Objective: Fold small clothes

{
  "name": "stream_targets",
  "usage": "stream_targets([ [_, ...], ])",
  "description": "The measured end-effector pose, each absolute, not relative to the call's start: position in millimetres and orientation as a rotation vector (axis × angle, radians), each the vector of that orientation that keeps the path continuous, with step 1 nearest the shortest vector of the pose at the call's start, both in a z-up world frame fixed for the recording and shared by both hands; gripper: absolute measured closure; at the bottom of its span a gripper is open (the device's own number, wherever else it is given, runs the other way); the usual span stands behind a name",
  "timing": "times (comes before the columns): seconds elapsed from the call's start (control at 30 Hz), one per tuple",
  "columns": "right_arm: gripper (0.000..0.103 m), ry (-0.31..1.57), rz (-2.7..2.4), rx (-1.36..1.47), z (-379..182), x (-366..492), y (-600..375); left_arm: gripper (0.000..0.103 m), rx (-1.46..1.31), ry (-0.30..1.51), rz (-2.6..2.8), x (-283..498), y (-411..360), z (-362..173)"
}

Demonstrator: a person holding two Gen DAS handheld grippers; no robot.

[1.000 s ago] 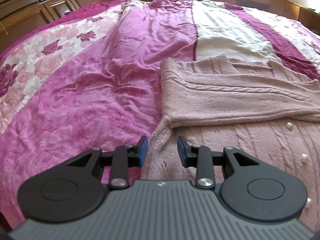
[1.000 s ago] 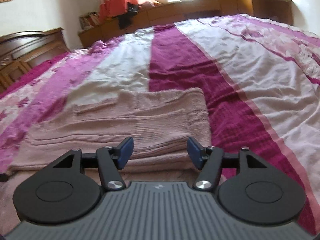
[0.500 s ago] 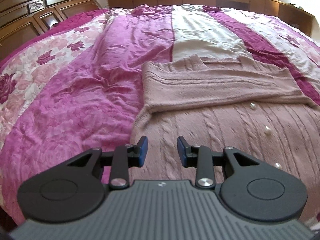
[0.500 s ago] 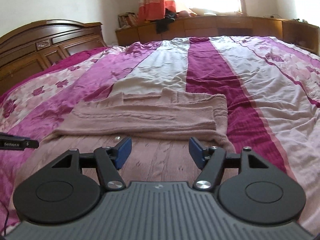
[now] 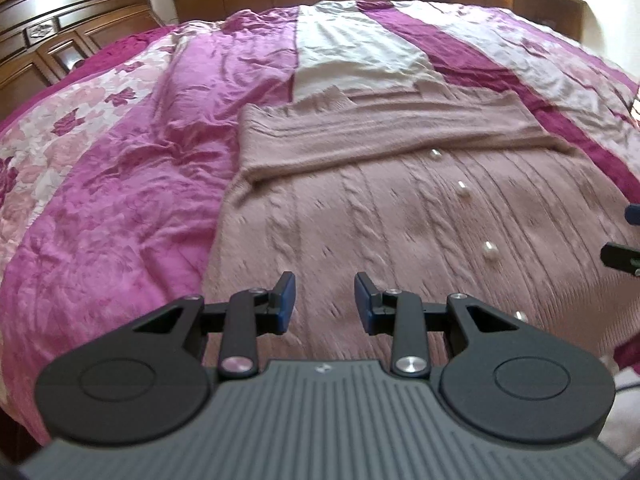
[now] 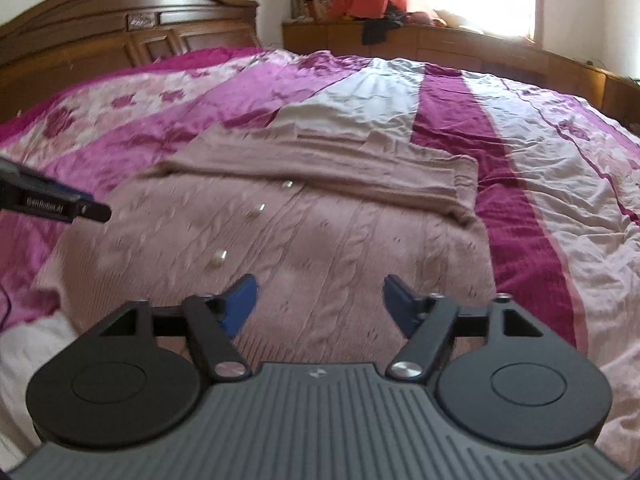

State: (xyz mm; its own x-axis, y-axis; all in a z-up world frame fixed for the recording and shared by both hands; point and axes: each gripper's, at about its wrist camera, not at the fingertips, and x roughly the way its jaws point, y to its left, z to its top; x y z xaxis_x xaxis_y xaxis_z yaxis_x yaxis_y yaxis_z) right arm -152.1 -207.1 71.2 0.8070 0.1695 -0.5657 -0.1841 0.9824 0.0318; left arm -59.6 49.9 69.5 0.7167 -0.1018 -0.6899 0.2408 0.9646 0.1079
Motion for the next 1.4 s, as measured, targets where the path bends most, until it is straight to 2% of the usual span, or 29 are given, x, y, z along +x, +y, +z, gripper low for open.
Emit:
stream_targets([
  [0.53,0.017,0.758,0.299,-0.202,40.3,-178.6,-178.7,0.068,0.219,0.818,-0.258,-91.9,38.6,39.0],
  [0.9,0.015,0.864,0.411,-0.51,20.8,-180.4,-146.4,0.068,0.205,0.831,-0.262,-95.2,37.8,35.6],
  [1.23,0.014,0.804,0.327,-0.7,1.1,-153.8,-124.3,0.068,0.214,0.832,-0.297,-97.1,32.7,33.3],
  [1.3,0.014,0.761,0.302,-0.715,0.9,-151.8,-121.9,0.054,0.226,0.829,-0.31,-98.5,30.6,32.7],
  [1.33,0.014,0.733,0.277,-0.719,2.9,-150.5,-121.1,0.04,0.233,0.819,-0.315,-100.0,29.7,32.8],
  [1.37,0.014,0.713,0.259,-0.716,5.2,-149.6,-120.6,0.034,0.24,0.802,-0.319,-102.2,28.9,33.3],
  [1.4,0.015,0.694,0.241,-0.7,7.9,-146.5,-121.7,0.033,0.25,0.788,-0.323,-103.8,27.9,33.9],
])
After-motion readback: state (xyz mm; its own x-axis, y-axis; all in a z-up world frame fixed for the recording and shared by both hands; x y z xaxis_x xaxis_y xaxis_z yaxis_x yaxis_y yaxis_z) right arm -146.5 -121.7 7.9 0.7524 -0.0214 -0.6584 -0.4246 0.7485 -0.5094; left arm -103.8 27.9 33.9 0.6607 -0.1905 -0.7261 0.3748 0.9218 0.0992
